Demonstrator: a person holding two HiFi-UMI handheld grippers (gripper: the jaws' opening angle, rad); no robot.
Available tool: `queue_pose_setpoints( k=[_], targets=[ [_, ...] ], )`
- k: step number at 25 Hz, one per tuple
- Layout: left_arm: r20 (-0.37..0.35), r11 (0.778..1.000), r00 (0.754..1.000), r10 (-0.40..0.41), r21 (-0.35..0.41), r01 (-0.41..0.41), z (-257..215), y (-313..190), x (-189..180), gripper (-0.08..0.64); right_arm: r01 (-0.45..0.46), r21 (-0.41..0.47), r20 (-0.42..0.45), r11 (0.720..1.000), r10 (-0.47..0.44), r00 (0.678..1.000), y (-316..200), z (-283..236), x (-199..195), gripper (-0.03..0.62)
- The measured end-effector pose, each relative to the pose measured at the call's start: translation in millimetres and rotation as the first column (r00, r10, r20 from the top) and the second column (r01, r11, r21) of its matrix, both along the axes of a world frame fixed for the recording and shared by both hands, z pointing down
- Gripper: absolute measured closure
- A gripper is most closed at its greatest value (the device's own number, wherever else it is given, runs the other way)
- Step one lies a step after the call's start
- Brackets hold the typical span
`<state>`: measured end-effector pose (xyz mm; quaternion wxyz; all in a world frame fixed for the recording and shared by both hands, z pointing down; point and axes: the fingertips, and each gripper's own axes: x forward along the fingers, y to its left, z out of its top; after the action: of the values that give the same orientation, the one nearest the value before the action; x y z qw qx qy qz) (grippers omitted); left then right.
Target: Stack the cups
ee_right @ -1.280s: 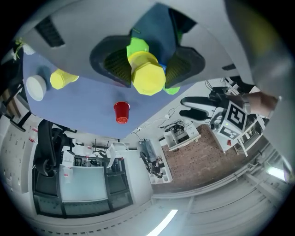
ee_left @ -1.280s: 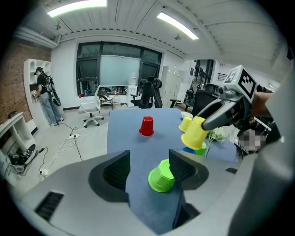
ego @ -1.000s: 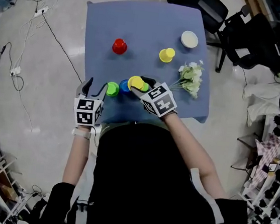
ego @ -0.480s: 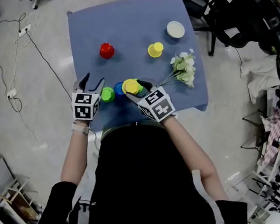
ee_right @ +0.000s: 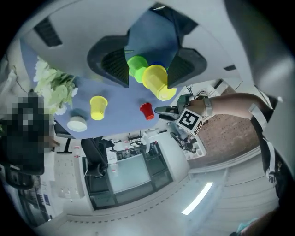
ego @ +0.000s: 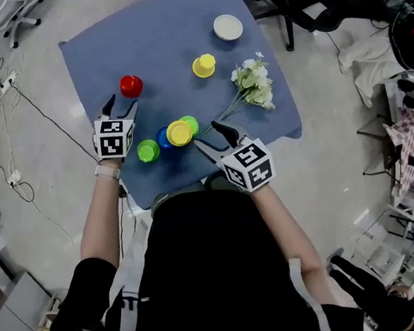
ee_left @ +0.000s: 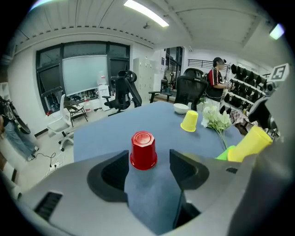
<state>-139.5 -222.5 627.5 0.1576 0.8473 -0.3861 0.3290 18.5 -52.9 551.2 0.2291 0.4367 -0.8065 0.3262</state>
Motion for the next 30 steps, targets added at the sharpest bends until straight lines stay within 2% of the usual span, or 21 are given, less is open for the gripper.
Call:
queue_pose_setpoints(
  k=[7,11,14,20,24,30],
  targets=[
    [0.046,0.999,0.998,0.04,-0.033,-0.038,32.6,-29.9,17.8,0.29,-0.169,-0.044,-0.014,0.985,0.168,0.986,27.6,11.5,46.5,0.321],
    [0.071,0.999,0.997,0.022,-0.028,-0.02,40.4,-34.5,18.4,0.291,-0.209,-0.046,-0.018,0.977,0.208,0.978,31.3,10.1,61.8,0.324],
    [0.08,1.0,0.997,0.008,-0.011,-0.007,39.1,-37.1,18.9,0.319,-0.217,-0.04,-0.023,0.975,0.217,0.976,28.7,7.7,68.8,0.325],
    [0.051,1.0,0.999,-0.002,0.006,0.001,15.0,-23.9,19.6,0.324,-0.186,-0.036,-0.017,0.982,0.185,0.983,29.0,8.4,76.3,0.331],
    [0.057,1.0,0.998,0.003,0.023,-0.004,-5.3,-4.4,18.4,0.324,-0.149,-0.028,-0.002,0.989,0.149,0.989,22.0,8.1,78.6,0.333],
    [0.063,0.999,0.998,-0.021,0.032,0.019,-36.2,33.3,16.4,0.325,-0.025,-0.008,0.033,1.0,0.025,0.999,9.3,6.0,62.1,0.341]
  ],
)
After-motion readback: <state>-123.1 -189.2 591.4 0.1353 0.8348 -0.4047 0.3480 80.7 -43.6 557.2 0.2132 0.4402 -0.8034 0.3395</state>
